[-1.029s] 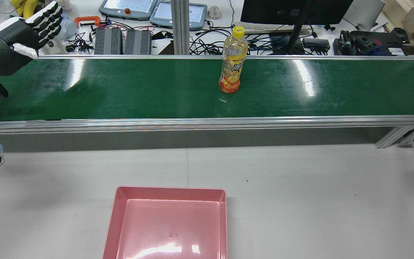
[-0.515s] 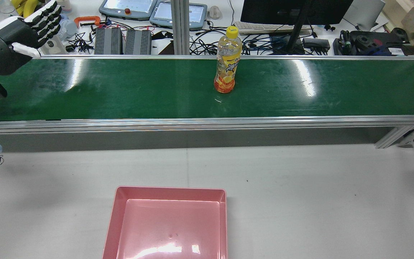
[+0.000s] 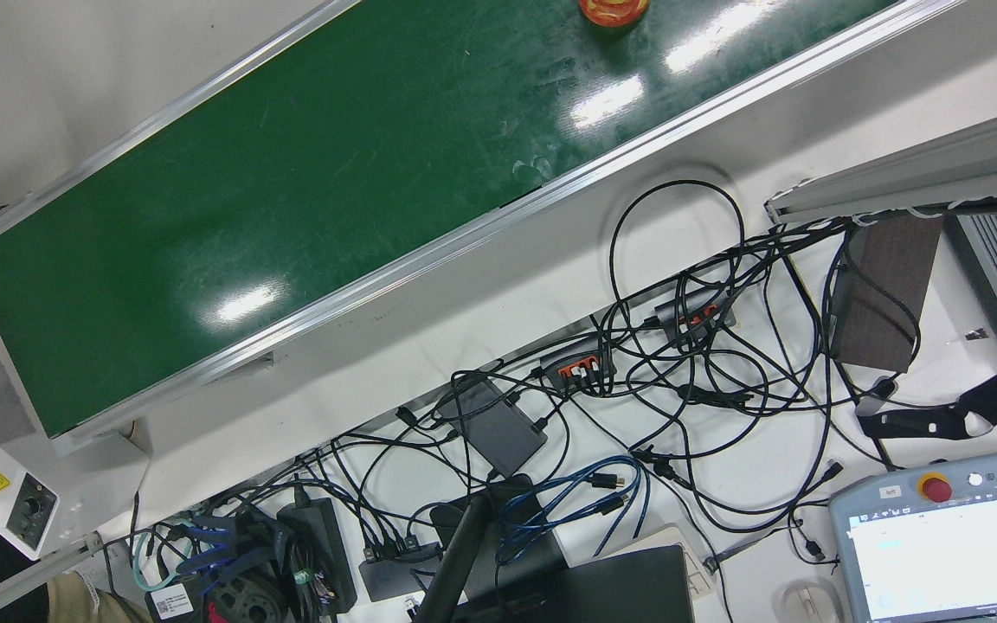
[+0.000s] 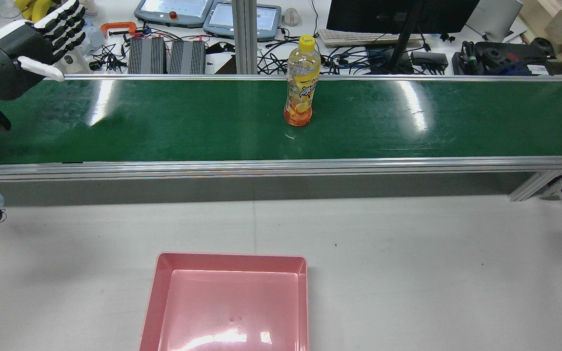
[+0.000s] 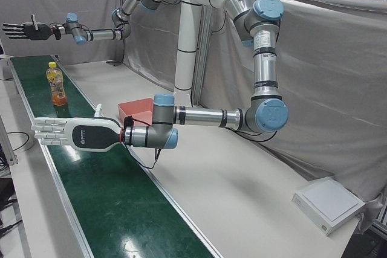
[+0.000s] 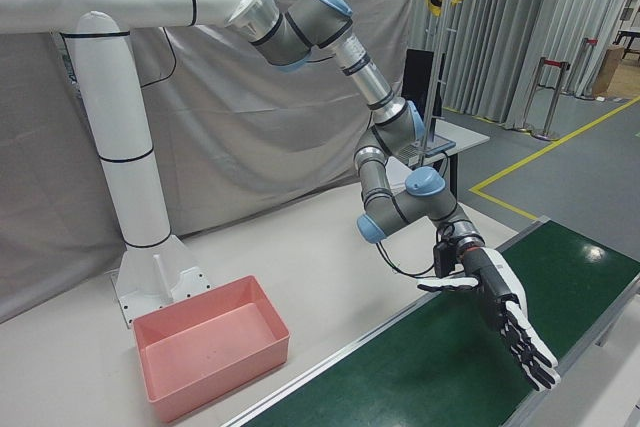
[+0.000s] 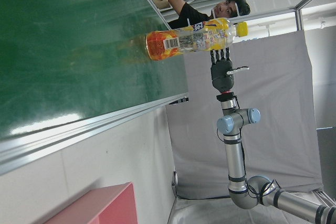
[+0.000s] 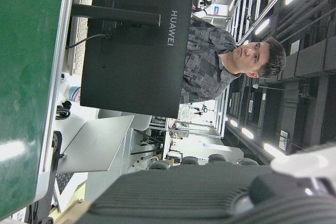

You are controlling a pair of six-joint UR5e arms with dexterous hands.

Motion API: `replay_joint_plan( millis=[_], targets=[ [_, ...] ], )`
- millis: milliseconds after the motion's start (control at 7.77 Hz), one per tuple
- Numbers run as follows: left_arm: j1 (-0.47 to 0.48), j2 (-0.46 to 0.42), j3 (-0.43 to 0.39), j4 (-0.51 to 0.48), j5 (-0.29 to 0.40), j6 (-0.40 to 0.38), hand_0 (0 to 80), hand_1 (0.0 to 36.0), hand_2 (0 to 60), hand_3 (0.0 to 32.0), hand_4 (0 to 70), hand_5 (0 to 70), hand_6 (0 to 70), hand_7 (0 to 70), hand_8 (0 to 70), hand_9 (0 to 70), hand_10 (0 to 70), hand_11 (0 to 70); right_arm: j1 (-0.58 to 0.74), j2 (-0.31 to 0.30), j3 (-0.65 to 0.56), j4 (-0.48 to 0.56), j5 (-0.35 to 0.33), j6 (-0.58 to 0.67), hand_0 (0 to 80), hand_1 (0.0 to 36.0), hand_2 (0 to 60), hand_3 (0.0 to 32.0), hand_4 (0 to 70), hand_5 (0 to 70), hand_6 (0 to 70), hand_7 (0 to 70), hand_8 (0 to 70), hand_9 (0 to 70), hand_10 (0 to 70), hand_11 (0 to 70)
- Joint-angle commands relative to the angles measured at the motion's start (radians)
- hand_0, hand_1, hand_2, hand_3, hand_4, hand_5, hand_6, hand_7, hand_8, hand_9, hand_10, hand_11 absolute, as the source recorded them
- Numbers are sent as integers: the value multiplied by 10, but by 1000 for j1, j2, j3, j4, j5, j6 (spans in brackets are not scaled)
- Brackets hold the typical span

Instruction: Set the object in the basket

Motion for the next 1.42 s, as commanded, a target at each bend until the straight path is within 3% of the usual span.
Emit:
replay_joint_plan(
  millis=[0, 257, 643, 1287],
  targets=[
    [-2, 0, -10, 0, 1, 0, 552, 127, 0, 0, 21, 21, 7, 0, 0, 0, 1, 22, 0, 0, 0, 0, 0, 0, 0, 0, 0, 0, 0, 0, 0, 0, 0, 0, 0, 0],
    [-2, 1, 2, 9, 1, 14, 550, 127, 0, 0, 25, 27, 10, 0, 0, 0, 1, 22, 0, 0, 0, 0, 0, 0, 0, 0, 0, 0, 0, 0, 0, 0, 0, 0, 0, 0],
    [-8, 1, 2, 106, -1, 71, 546, 122, 0, 0, 33, 27, 7, 0, 0, 0, 1, 19, 0, 0, 0, 0, 0, 0, 0, 0, 0, 0, 0, 0, 0, 0, 0, 0, 0, 0],
    [-3, -3, 1, 97, -2, 73, 518, 113, 0, 0, 19, 22, 2, 0, 0, 0, 11, 33, 0, 0, 0, 0, 0, 0, 0, 0, 0, 0, 0, 0, 0, 0, 0, 0, 0, 0]
  ],
)
